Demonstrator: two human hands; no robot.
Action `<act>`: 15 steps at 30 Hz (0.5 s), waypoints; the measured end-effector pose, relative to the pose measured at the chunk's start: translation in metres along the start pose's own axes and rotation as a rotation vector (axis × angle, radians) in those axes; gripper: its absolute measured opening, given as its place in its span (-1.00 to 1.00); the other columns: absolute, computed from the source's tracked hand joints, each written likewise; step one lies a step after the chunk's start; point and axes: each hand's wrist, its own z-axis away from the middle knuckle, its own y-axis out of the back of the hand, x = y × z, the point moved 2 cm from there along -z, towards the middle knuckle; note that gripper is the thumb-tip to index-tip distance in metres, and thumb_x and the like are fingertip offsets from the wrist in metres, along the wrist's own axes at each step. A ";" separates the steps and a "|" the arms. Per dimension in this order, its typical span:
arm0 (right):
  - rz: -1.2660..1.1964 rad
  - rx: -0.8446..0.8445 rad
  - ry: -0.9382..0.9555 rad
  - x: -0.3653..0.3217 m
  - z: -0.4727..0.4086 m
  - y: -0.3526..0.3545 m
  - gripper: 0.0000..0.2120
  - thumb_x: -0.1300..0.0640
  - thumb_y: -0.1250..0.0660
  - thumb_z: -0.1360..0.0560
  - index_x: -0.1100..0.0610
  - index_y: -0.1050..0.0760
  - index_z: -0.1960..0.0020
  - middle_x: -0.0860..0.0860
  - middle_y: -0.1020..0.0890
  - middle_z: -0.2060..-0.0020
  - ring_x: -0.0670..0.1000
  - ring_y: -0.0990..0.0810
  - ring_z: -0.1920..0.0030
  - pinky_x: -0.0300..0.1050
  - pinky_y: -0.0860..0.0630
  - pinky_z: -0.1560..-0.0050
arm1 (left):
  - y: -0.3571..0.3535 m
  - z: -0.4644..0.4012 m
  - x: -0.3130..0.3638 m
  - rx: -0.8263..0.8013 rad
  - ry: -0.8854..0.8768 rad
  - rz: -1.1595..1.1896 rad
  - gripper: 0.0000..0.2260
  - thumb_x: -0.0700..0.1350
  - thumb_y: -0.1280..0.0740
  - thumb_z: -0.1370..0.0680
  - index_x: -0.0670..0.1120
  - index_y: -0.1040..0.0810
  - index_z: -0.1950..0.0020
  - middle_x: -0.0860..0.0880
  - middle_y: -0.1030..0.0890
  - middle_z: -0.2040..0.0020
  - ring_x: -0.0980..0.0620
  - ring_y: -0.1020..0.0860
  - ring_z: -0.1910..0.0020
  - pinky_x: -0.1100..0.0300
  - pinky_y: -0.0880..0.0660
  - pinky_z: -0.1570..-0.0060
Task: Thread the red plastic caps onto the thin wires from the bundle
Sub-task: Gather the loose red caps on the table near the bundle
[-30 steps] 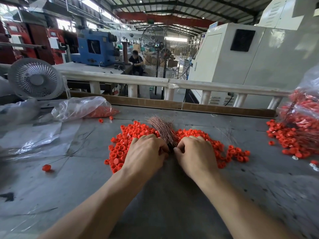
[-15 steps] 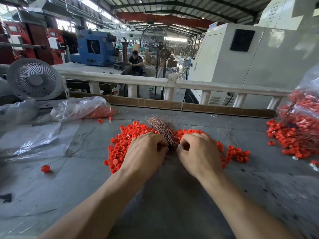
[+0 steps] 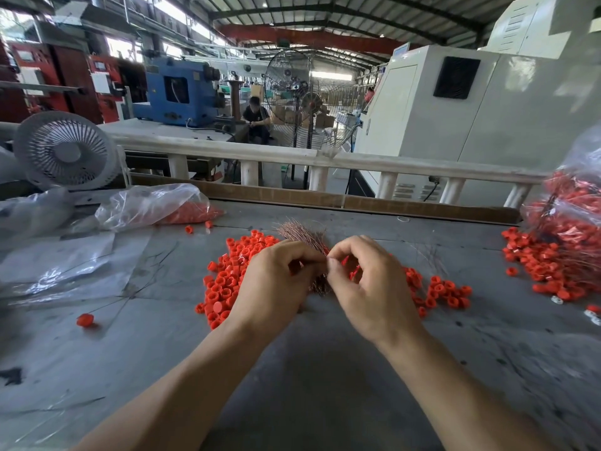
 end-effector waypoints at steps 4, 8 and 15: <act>-0.299 -0.147 -0.139 0.004 0.004 -0.008 -0.72 0.25 -0.28 -0.51 -0.06 -0.55 -0.11 -0.18 -0.67 0.07 -0.16 -0.64 0.04 -0.34 -0.49 0.05 | 0.000 0.002 0.006 -0.013 0.050 0.124 -0.83 -0.30 -0.47 -0.52 -0.02 -0.75 0.07 0.12 -0.72 0.18 0.16 -0.67 0.17 0.25 -0.58 0.14; -0.283 -0.157 -0.125 0.009 0.005 -0.014 -0.76 0.23 -0.34 -0.58 -0.09 -0.56 -0.12 -0.21 -0.69 0.09 -0.19 -0.66 0.08 -0.34 -0.51 0.09 | 0.002 0.002 0.009 0.031 0.076 0.189 -0.86 -0.29 -0.47 -0.53 -0.06 -0.74 0.05 0.06 -0.73 0.18 0.10 -0.68 0.15 0.11 -0.63 0.05; -0.221 -0.062 -0.079 0.016 0.001 -0.010 -0.90 0.17 -0.46 -0.57 -0.02 -0.62 0.08 -0.20 -0.65 0.27 -0.17 -0.60 0.27 -0.41 -0.41 0.26 | 0.007 0.001 0.009 0.056 -0.023 -0.036 -0.80 -0.18 -0.50 -0.52 0.15 -0.66 0.12 0.23 -0.66 0.14 0.20 -0.62 0.12 0.38 -0.53 0.14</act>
